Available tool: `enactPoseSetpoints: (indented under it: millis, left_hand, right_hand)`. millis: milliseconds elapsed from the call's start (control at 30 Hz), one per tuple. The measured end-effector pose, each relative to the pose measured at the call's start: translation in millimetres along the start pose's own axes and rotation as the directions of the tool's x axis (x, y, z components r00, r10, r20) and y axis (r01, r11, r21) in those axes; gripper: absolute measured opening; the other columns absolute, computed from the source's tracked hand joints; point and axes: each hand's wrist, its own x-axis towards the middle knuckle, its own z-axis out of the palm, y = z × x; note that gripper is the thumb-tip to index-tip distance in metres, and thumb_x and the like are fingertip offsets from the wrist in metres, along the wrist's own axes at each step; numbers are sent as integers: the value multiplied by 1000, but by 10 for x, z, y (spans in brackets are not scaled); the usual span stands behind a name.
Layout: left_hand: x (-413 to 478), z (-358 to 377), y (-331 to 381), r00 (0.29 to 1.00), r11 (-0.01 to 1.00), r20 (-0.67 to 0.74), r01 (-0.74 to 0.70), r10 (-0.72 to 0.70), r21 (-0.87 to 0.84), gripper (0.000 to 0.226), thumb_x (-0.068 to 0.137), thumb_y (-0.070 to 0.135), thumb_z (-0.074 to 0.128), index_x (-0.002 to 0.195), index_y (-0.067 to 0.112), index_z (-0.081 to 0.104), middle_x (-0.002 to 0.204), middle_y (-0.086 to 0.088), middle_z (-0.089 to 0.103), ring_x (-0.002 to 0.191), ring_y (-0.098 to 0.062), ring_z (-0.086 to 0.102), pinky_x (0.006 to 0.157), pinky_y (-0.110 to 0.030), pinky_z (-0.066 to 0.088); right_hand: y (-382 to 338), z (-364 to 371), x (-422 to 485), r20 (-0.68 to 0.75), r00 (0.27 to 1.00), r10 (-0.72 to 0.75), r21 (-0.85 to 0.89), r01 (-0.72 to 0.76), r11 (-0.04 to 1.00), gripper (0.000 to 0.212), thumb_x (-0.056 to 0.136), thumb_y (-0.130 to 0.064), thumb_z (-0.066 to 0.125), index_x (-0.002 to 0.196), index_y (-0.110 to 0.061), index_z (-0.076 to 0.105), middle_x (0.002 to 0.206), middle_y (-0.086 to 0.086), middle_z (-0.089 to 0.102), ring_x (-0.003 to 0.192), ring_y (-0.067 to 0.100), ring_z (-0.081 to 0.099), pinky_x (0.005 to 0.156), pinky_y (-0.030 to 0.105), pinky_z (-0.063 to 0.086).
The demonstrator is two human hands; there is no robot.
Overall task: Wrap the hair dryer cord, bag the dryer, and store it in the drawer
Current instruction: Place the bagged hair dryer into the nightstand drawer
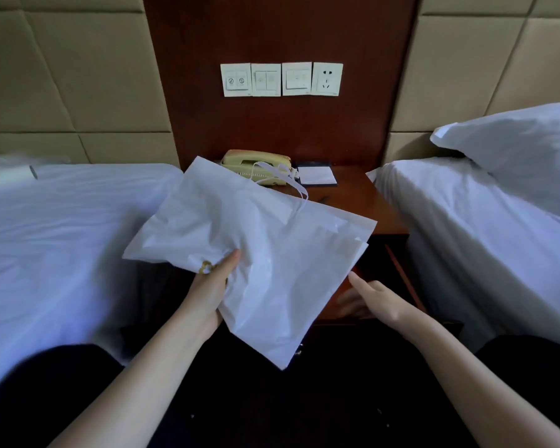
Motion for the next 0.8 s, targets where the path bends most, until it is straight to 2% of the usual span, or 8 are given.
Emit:
enactPoseSetpoints:
  millis: [167,300,367,433,533,633,733,800]
  left_hand:
    - [-160,154,-103,998,999,36,43,-42,-32,15,91,20,59,104,19,65,100,-1,71,91,-17,67,76,-32,51]
    - [-230,197,-234,997,997,18,73,-73,-19,9,90,21,59,96,20,66,90,3,72,82,-13,67,65,-28,49]
    - [-252,208,-291,995,995,20,101,-101,-2,7,90,21,61,94,22,67,88,3,73,81,-13,69,66,-29,50]
    - [-271,252,-345,990,991,24,137,-137,2,7,89,22,61,94,21,67,88,3,73,82,-14,68,67,-30,51]
    - [-290,366,-434,984,984,-5,178,-178,-2,6,89,19,61,94,19,64,96,-2,70,88,-19,66,75,-33,53]
    - [-287,464,-486,984,985,-47,172,-173,-31,4,89,16,61,87,18,63,98,-5,66,91,-20,62,86,-34,51]
    - [-357,519,-527,986,985,-10,165,-166,-53,7,92,15,58,92,19,63,88,3,69,79,-11,65,68,-21,55]
    - [-426,553,-558,985,981,34,169,-167,-97,11,94,13,54,96,19,63,89,3,69,82,-12,65,77,-25,54]
  right_hand:
    - [51,-60,-206,88,994,58,170,-73,983,84,89,-67,11,93,-11,73,84,13,75,83,24,71,83,33,54]
    - [173,-163,-302,248,967,52,324,-134,936,89,81,-75,-1,117,-25,63,105,11,72,93,29,70,83,37,52]
    - [180,-183,-328,295,955,-10,429,-124,895,79,80,-79,8,121,-35,59,115,5,69,102,29,67,87,41,50]
    - [153,-148,-326,316,945,-88,537,-102,837,62,83,-72,30,123,-34,57,120,2,67,108,27,64,88,42,50]
    - [119,-40,-231,192,968,-161,684,-14,729,44,86,-45,53,123,-23,57,119,4,68,107,24,65,79,35,55]
    - [111,0,-69,-58,995,-78,769,95,633,31,96,-25,47,118,-8,60,116,13,67,101,27,67,83,37,54]
    - [132,-60,93,-219,971,93,719,96,689,26,97,-22,45,110,-5,61,105,12,67,89,26,65,82,38,52]
    - [142,-103,190,-280,946,161,669,72,739,25,96,-22,46,107,-5,60,94,11,66,81,25,63,78,38,51]
